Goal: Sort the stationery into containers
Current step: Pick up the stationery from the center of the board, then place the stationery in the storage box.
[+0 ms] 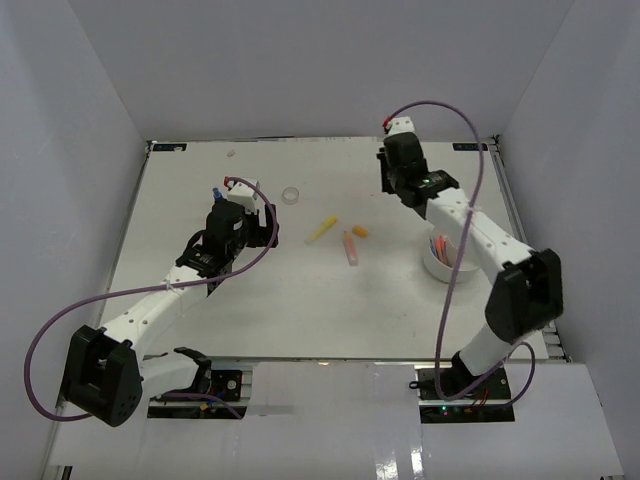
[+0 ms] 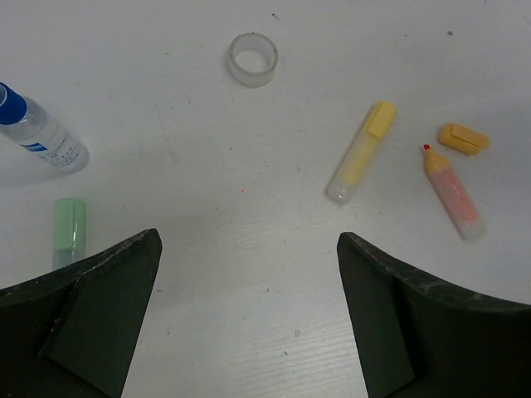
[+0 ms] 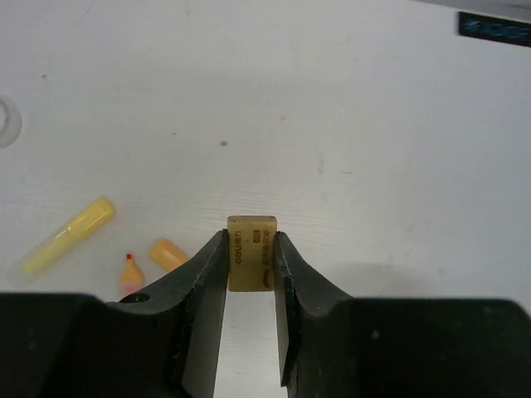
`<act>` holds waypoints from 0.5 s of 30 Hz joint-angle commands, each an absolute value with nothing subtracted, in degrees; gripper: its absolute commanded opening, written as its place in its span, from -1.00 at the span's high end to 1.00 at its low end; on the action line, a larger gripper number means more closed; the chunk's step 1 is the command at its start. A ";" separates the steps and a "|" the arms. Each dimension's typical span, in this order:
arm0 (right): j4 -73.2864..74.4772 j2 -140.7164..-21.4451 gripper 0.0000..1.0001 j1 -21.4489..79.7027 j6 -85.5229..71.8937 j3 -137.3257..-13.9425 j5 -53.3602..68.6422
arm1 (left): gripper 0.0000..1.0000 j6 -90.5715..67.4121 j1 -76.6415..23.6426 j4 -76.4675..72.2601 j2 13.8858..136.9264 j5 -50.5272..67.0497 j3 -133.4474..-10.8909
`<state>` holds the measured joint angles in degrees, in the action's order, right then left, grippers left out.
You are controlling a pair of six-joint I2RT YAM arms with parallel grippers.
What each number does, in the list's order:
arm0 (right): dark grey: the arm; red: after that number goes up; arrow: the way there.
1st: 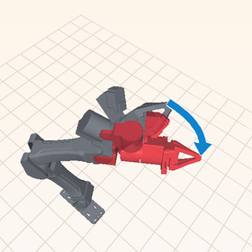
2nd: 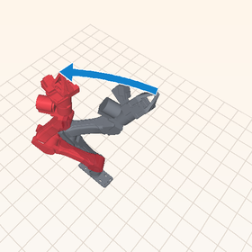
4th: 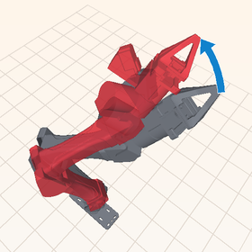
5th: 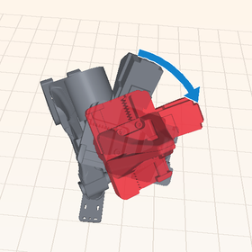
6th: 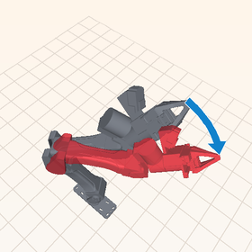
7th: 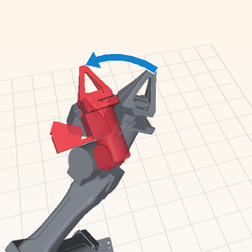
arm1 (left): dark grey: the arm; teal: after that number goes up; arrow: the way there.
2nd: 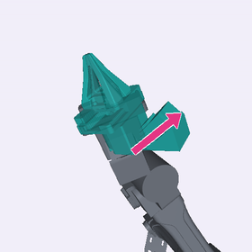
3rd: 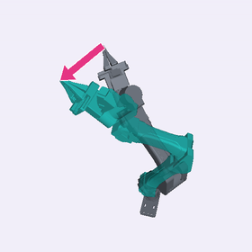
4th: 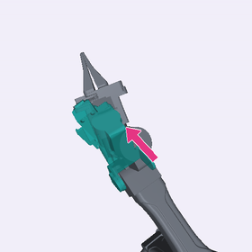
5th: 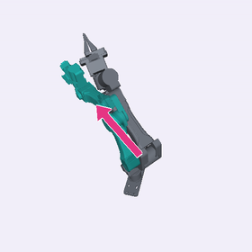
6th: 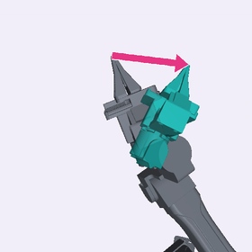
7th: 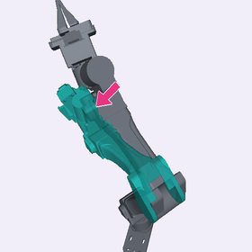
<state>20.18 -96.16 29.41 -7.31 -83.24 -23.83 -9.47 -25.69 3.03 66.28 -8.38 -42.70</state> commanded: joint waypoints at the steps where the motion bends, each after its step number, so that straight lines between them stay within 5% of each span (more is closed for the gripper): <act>1: 20.04 -86.51 0.85 24.36 -2.64 -77.10 -25.23 | -0.96 -9.49 -26.02 3.25 65.66 -7.82 -44.12; 9: 20.92 -68.66 0.84 4.41 -5.53 -58.12 -19.60 | -0.96 -9.49 -26.02 3.34 65.13 -7.12 -44.12; 15: 21.62 -67.93 0.83 -3.60 -9.22 -54.93 -15.83 | -0.96 -9.76 -26.02 3.25 65.21 -6.50 -44.03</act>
